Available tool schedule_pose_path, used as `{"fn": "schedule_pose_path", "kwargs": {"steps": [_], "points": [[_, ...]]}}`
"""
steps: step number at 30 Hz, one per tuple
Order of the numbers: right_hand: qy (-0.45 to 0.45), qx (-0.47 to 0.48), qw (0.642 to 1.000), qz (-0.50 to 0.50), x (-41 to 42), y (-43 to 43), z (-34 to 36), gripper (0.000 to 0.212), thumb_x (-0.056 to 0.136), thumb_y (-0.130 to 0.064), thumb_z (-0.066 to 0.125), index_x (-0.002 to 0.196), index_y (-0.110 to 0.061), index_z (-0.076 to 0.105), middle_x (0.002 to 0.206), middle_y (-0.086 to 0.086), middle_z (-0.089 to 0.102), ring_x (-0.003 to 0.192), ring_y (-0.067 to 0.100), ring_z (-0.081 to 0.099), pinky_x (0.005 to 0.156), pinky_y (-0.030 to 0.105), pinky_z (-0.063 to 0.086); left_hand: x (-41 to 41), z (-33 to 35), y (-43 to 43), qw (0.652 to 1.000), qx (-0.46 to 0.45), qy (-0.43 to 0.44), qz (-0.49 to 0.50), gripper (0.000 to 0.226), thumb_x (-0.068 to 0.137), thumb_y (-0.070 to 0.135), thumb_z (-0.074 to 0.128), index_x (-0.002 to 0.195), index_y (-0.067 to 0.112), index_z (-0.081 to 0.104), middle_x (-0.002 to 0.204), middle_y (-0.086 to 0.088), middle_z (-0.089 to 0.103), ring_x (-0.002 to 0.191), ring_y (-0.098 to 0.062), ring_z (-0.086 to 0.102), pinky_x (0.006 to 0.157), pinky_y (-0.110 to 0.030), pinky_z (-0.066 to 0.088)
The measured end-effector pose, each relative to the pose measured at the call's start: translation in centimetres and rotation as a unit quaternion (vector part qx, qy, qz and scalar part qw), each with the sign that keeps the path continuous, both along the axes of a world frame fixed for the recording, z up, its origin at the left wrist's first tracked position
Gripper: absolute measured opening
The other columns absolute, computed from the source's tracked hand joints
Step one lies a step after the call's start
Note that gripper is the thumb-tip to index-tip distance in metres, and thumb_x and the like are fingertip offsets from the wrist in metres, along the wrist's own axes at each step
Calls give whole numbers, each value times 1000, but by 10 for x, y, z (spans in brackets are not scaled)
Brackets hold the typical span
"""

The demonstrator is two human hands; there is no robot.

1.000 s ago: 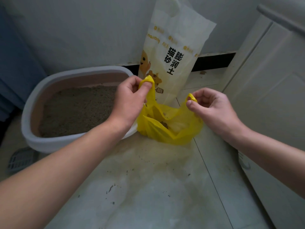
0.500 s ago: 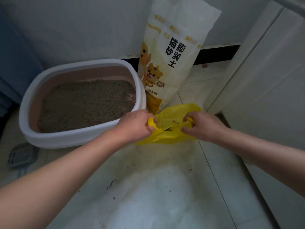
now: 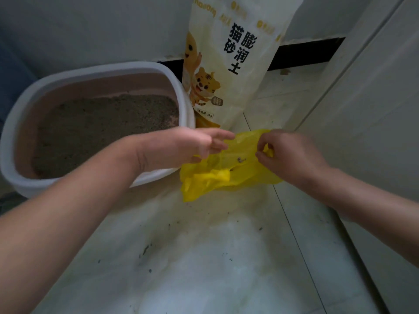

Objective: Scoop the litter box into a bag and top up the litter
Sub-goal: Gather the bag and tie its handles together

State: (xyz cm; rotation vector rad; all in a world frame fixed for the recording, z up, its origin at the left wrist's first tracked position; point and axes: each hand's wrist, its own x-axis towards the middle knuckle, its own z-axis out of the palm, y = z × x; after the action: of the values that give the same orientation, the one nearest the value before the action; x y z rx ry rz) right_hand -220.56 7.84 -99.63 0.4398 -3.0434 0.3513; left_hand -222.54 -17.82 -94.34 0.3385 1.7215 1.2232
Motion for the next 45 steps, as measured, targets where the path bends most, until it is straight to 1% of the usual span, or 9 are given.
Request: {"fn": "schedule_pose_path", "kwargs": {"steps": [3,6,9,14,17,23,31,40,45], "points": [[98,56,992,52,-8,-5,-6,24,77,-28,75,99,-19,68,98,4,57,93,30,54,65,37,48,-13,-18,20,969,-144,163,120,49,84,43,61,128,23,61,131,-4,63,121,-21,59,107,-46,45],[93,126,984,80,-17,-13,-16,56,71,-33,78,122,-16,61,127,10,56,116,35,49,86,45,43,-9,-53,37,828,-372,418,39,63,76,66,63,119,21,57,116,-4,62,108,-25,59,85,-38,50],[-10,185,980,70,-27,-16,-22,74,79,-46,73,141,-19,43,147,7,44,136,31,38,108,47,29,-2,-82,47,784,-421,455,-31,80,71,75,64,123,16,52,120,-9,58,116,-31,54,85,-41,45],[-62,238,966,82,-40,-9,-30,52,84,-50,67,125,-22,52,116,4,64,113,28,56,114,49,23,-5,-95,54,724,-439,522,-99,55,80,57,67,114,16,56,115,-8,61,110,-31,55,75,-37,34],[-47,226,969,90,-41,-6,-33,35,86,-46,64,109,-20,55,101,2,66,95,27,61,98,42,36,-11,-94,49,732,-418,532,-76,20,86,30,67,84,20,49,95,-4,62,96,-31,61,67,-34,34],[-55,109,989,89,-38,-11,-32,57,74,-73,64,104,-26,56,86,-3,62,80,24,59,68,33,33,-16,-95,37,753,-366,547,-17,9,85,24,64,84,16,61,77,-2,57,81,-31,63,59,-37,40],[-57,77,995,28,-41,-21,-37,19,87,-34,61,76,-20,54,66,-1,51,69,28,57,64,32,29,-13,-98,35,766,-322,557,0,17,85,11,60,101,16,64,82,-7,65,80,-34,64,64,-44,53],[-15,95,994,48,-40,-24,-44,23,76,-5,58,65,-22,47,52,-5,41,51,24,41,70,36,38,-12,-98,32,762,-300,574,7,12,87,20,68,98,19,62,83,-5,66,81,-32,65,60,-37,42],[-27,71,996,46,-38,-21,-48,16,86,-28,65,81,-22,51,69,-5,50,63,23,46,68,34,32,-8,-103,27,765,-272,583,37,34,86,25,66,118,19,56,95,-2,66,85,-30,65,65,-44,53]]}}
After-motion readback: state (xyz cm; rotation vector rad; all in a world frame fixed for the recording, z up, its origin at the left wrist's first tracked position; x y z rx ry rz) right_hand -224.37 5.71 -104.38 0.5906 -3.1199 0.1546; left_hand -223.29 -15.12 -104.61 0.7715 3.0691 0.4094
